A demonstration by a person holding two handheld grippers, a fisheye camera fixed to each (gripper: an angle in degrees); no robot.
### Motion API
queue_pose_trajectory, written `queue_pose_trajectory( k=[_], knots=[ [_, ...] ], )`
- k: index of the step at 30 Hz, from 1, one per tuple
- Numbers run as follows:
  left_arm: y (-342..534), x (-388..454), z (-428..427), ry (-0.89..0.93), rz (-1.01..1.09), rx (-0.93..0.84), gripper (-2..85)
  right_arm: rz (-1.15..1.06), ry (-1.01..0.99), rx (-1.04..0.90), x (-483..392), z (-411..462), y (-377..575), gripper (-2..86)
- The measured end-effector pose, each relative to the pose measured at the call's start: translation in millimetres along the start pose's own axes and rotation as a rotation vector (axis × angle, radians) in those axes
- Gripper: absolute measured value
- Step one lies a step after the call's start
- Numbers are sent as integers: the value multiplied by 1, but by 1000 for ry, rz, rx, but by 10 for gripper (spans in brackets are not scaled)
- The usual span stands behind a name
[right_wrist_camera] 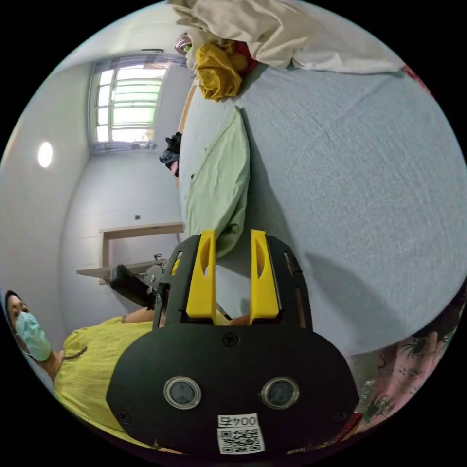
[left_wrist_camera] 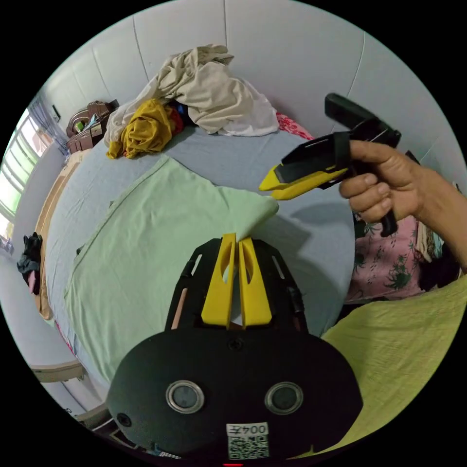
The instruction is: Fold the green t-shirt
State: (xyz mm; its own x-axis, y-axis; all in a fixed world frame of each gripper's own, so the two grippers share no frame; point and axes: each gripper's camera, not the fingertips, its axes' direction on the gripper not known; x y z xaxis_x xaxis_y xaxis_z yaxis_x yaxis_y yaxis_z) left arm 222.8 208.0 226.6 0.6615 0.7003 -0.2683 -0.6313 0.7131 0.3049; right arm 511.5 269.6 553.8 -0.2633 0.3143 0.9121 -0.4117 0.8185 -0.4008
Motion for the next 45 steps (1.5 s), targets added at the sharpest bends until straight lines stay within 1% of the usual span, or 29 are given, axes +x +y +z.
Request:
queue_pose_trajectory(
  k=[2,5,9,12,18,20,22,24,29,33,37,41,45],
  knots=[
    [3,-6,-8,7,-20,10,6,37,-90,-1,15,9,-24,136],
    [9,-16,-18,27,-54,15,5,72,-171,-17,27,26,-58,149],
    [22,-27,-32,31,-77,20,4,85,-179,-28,29,45,-102,155],
    [33,-36,-44,38,-96,29,4,73,-147,-41,25,60,-136,148],
    [57,-57,-61,52,-123,40,4,72,-137,-64,27,95,-180,101],
    [64,-64,-65,57,-129,44,4,81,-192,-16,31,99,-185,53],
    [70,-73,-67,72,-141,46,4,56,-264,20,31,96,-185,30],
    [78,-85,-71,120,-166,57,4,34,-287,63,27,88,-182,22],
    [96,-106,-76,253,-205,90,4,-46,-173,99,-2,61,-173,15],
    [129,-133,-73,376,-328,102,3,-62,-77,88,-22,61,-169,15],
    [170,-172,-78,440,-475,134,3,-85,24,55,-51,93,-171,15],
    [232,-232,-97,494,-685,226,3,-122,42,43,-89,141,-174,17],
    [299,-284,-115,461,-819,285,3,-178,72,2,-131,200,-177,19]
  ],
)
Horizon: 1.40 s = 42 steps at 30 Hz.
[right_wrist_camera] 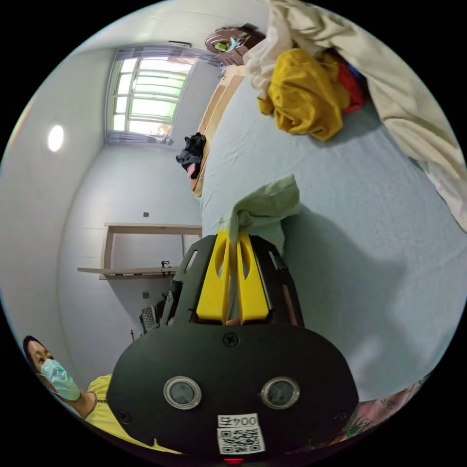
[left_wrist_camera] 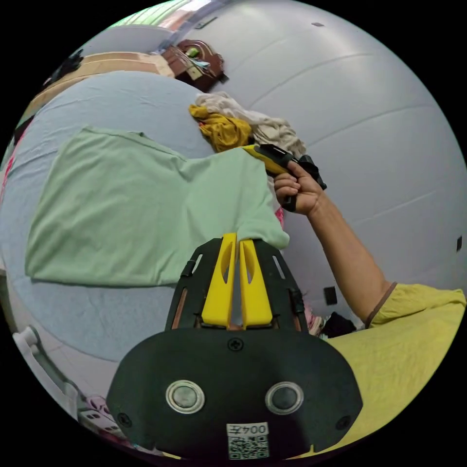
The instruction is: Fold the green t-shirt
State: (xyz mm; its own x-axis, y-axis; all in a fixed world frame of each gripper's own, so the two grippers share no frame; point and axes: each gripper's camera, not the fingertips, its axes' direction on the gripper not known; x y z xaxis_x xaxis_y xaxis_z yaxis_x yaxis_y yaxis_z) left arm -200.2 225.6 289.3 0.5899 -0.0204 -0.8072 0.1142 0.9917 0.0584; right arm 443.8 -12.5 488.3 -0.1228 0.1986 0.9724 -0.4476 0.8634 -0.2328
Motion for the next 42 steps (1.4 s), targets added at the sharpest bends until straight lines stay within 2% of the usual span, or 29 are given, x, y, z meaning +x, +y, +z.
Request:
queue_pose_trajectory(
  k=[8,18,24,31,42],
  knots=[
    [16,-121,-88,-5,-203,106,3,-100,100,-104,-89,154,-8,17],
    [43,-271,-144,158,-485,143,4,-102,268,-180,-132,316,4,19],
    [49,-322,-161,241,-524,135,3,-95,348,-182,-148,387,15,21],
    [50,-359,-180,220,-525,110,4,-86,419,-216,-159,457,30,28],
    [74,-384,-207,231,-583,141,10,-421,671,-300,-228,544,89,67]
  ],
)
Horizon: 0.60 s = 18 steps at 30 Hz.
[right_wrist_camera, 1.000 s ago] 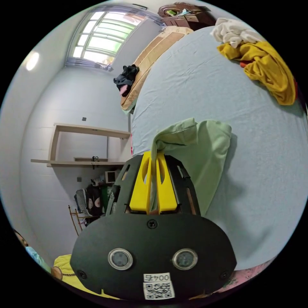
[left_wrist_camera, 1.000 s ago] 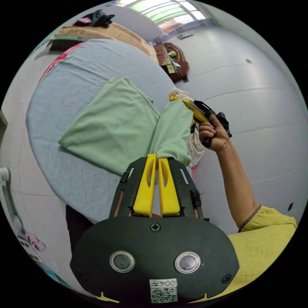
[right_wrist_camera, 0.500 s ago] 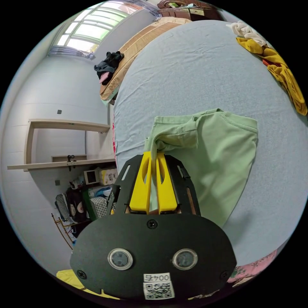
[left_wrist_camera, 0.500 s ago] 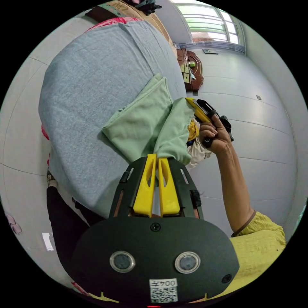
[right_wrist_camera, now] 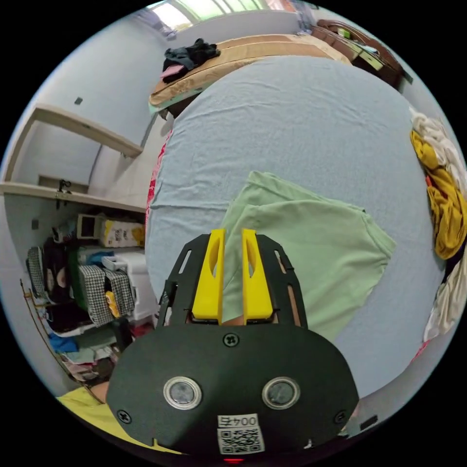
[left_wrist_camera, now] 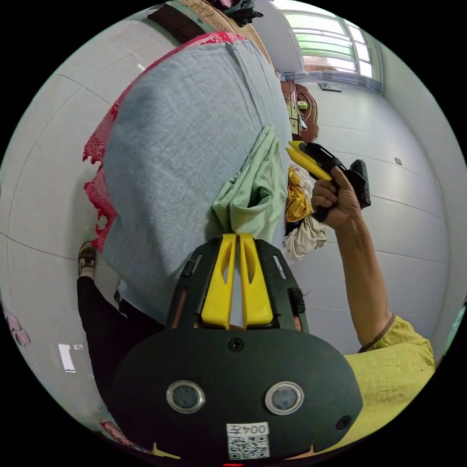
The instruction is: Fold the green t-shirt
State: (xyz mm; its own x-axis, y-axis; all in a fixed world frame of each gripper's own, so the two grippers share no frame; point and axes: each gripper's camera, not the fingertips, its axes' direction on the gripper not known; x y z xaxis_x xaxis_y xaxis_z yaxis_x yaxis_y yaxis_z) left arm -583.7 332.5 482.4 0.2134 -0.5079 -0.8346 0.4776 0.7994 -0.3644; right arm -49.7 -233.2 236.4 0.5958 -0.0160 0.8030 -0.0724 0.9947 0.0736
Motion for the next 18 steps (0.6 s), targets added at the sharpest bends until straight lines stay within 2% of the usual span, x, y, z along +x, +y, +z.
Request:
queue_pose_trajectory(
  k=[6,10,14,18],
  knots=[
    [5,6,-22,-9,17,55,7,-167,-5,114,-24,-39,70,67],
    [7,32,-37,-117,111,92,4,-204,116,169,-13,-53,175,78],
    [16,101,-30,-324,361,98,3,-118,215,189,1,-31,288,76],
    [30,172,31,-516,692,0,3,-81,294,182,-14,0,356,78]
  ],
)
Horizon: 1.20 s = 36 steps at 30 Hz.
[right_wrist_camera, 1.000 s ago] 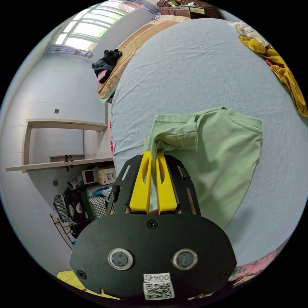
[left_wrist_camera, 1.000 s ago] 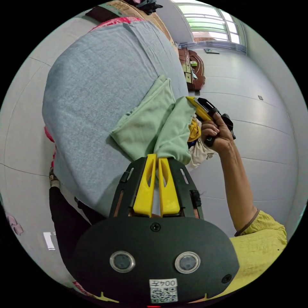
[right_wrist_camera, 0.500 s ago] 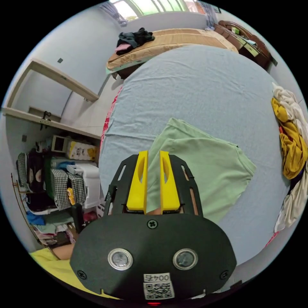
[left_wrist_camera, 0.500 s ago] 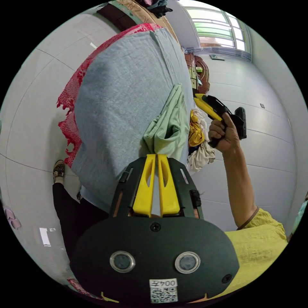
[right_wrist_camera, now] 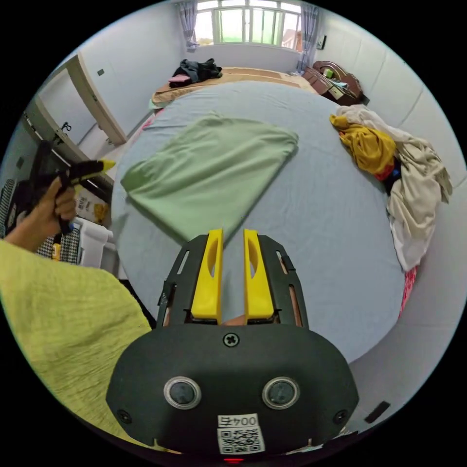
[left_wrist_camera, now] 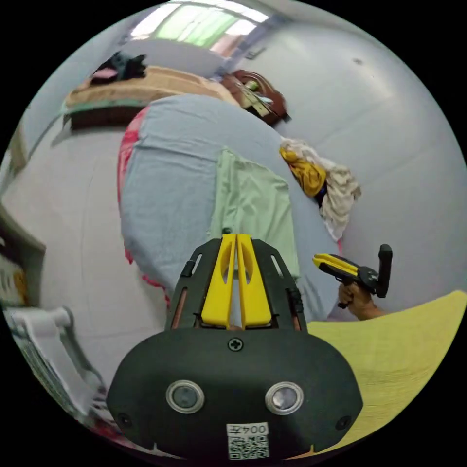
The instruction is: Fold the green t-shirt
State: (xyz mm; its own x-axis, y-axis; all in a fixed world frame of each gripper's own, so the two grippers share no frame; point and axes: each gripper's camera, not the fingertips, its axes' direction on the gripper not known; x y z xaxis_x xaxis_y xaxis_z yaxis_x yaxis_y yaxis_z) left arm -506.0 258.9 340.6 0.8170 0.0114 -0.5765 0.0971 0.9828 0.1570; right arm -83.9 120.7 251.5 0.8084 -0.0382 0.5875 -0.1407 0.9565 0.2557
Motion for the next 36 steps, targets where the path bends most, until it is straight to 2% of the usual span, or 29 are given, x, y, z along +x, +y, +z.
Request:
queue_pose_trajectory(
  k=[3,8,19,24,27,31,36],
  knots=[
    [-19,39,30,-79,140,-65,5,-22,76,6,-29,10,29,81],
    [-36,69,76,-252,222,-212,6,-62,181,13,-62,18,41,70],
    [-57,99,95,-223,178,-225,8,-146,179,-14,-73,22,41,75],
    [-68,112,99,-205,179,-238,7,-197,220,-26,-73,25,37,36],
    [-74,120,100,-208,188,-240,7,-196,188,-58,-59,26,40,16],
    [-78,126,101,-193,171,-221,7,-101,35,-61,-23,26,48,2],
    [-85,145,103,-221,244,-216,6,-6,-44,-157,8,10,32,-2]
  ],
)
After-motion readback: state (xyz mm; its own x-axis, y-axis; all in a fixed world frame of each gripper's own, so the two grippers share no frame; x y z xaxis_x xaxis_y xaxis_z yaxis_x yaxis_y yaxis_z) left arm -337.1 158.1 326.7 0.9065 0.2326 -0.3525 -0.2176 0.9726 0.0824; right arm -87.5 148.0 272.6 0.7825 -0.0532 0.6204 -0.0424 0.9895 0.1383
